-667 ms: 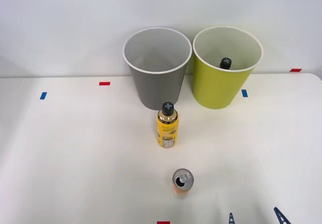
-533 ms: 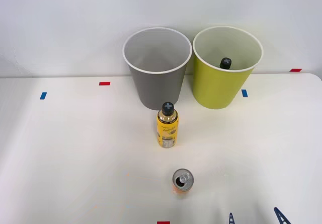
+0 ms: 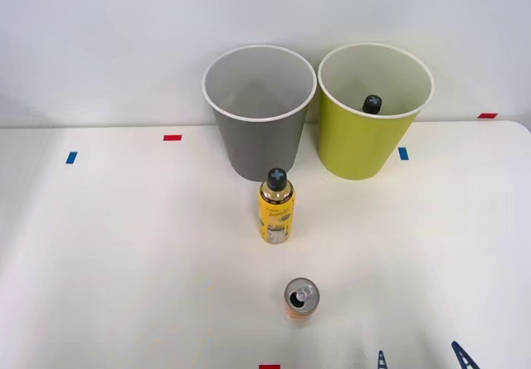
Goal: Put cans in the gray bin, plastic bottles in the light green bin
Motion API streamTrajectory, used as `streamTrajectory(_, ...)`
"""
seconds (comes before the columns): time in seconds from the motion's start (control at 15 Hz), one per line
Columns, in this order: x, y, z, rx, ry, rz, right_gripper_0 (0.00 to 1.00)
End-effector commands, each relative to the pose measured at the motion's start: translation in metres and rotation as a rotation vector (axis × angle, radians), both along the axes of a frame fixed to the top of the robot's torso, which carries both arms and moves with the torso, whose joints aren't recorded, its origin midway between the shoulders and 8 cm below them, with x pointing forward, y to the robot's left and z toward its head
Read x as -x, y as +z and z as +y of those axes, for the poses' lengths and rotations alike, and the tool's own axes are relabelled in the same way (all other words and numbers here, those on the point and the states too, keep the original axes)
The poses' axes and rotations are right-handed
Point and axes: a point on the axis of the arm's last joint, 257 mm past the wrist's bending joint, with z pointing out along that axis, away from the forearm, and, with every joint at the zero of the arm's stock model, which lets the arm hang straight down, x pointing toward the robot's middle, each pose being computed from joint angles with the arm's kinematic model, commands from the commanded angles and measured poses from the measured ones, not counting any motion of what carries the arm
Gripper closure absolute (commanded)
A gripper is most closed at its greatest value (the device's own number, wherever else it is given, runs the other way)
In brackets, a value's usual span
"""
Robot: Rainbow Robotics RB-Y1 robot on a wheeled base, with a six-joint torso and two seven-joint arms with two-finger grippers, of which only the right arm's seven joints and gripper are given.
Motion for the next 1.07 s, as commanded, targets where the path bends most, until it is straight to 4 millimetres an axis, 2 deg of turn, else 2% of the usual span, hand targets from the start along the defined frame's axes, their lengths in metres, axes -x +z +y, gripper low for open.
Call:
streamTrajectory(0.07,0.0000,0.0000,0.0000,0.000,0.000,0.000,0.06)
streamTrajectory(1.07,0.0000,0.0000,0.0000,0.000,0.000,0.000,0.06)
